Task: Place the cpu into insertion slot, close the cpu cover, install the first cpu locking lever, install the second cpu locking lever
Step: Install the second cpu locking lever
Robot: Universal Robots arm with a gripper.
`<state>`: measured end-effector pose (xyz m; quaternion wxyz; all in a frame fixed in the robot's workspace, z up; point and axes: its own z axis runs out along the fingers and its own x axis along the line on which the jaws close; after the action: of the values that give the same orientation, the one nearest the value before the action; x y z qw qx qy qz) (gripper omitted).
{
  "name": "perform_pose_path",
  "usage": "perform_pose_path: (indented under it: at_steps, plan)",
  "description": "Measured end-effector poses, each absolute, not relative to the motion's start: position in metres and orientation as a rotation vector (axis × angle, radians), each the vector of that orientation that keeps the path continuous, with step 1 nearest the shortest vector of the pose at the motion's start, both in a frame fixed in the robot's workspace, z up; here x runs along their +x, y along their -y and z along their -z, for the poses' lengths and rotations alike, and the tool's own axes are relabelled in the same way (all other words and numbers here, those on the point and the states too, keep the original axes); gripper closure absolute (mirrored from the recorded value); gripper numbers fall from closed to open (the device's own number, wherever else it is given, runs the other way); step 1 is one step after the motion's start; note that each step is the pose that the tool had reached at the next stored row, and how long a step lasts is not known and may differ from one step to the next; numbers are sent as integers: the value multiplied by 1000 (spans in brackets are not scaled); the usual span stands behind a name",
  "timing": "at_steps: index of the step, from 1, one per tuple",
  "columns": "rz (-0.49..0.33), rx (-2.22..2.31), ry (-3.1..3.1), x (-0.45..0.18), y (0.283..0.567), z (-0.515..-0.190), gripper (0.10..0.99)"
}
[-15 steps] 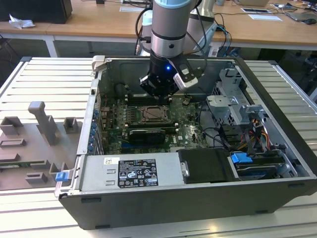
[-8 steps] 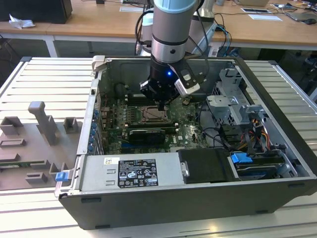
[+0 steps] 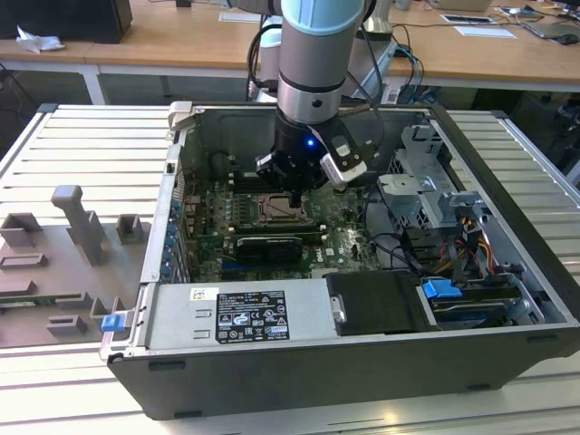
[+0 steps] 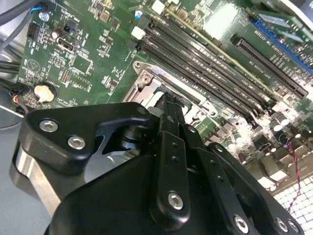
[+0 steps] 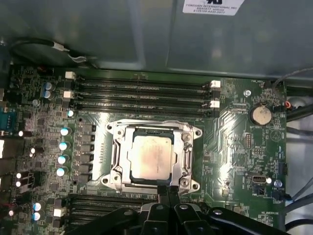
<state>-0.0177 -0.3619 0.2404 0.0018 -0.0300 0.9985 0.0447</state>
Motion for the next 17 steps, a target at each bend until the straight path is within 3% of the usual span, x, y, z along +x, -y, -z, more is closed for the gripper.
perform_pose_path:
  at_steps: [6, 17]
  plan:
    - [-210, -94, -3128, -21, 377, -239, 980]
    - [-220, -94, -3127, -51, 381, -224, 980]
